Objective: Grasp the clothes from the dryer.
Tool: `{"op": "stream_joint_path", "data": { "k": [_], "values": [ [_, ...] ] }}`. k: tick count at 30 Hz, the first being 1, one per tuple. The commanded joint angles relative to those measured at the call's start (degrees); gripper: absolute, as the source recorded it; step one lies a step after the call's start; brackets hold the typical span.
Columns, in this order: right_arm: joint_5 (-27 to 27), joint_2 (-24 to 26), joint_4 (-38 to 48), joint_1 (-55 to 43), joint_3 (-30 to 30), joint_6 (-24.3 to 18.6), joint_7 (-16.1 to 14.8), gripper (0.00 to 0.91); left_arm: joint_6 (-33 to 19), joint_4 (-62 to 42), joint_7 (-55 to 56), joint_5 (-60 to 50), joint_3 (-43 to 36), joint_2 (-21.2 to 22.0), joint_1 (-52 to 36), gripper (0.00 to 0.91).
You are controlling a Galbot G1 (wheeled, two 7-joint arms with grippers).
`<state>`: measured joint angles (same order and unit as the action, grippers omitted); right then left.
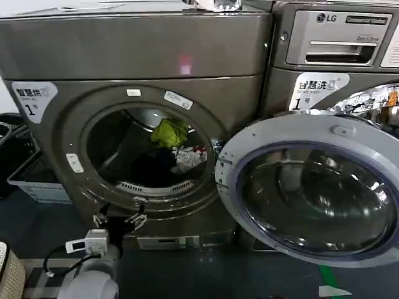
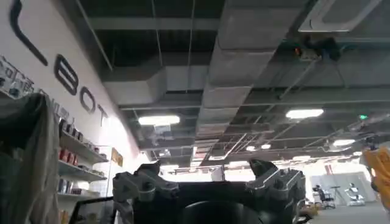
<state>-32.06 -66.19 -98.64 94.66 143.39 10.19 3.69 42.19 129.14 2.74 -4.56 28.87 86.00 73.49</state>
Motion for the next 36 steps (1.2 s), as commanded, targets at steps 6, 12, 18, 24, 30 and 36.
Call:
{"op": "stream_joint_path", "data": {
  "k": [6,12,18,24,30,36],
  "values": [
    [0.0,-0.2,-0.2,-0.2,0.0,0.0,0.0,0.907,2.8,0.2,-0.1,0.0,0.6,0.0,0.1,0.907],
    [0.0,-0.3,-0.5,-0.1,0.1,0.1,0.0,0.907,2.8,0.2,-0.1,0.0,0.6,0.1,0.2,0.907],
    [-0.1,-0.3,-0.3,0.1,0.4,0.1,0.0,0.907,2.8,0.2,-0.1,0.0,0.6,0.2,0.3,0.907],
    [0.0,-0.4,-0.4,0.0,0.2,0.0,0.0,0.907,2.8,0.2,-0.1,0.0,0.6,0.3,0.3,0.907],
    [0.0,-0.7,-0.4,0.0,0.2,0.0,-0.1,0.907,2.8,0.3,-0.2,0.0,1.1,0.3,0.6,0.907],
    [-0.1,-0.9,-0.3,0.1,0.5,0.0,-0.1,0.907,2.8,0.2,-0.4,0.1,1.6,0.4,0.5,0.907]
  ]
}}
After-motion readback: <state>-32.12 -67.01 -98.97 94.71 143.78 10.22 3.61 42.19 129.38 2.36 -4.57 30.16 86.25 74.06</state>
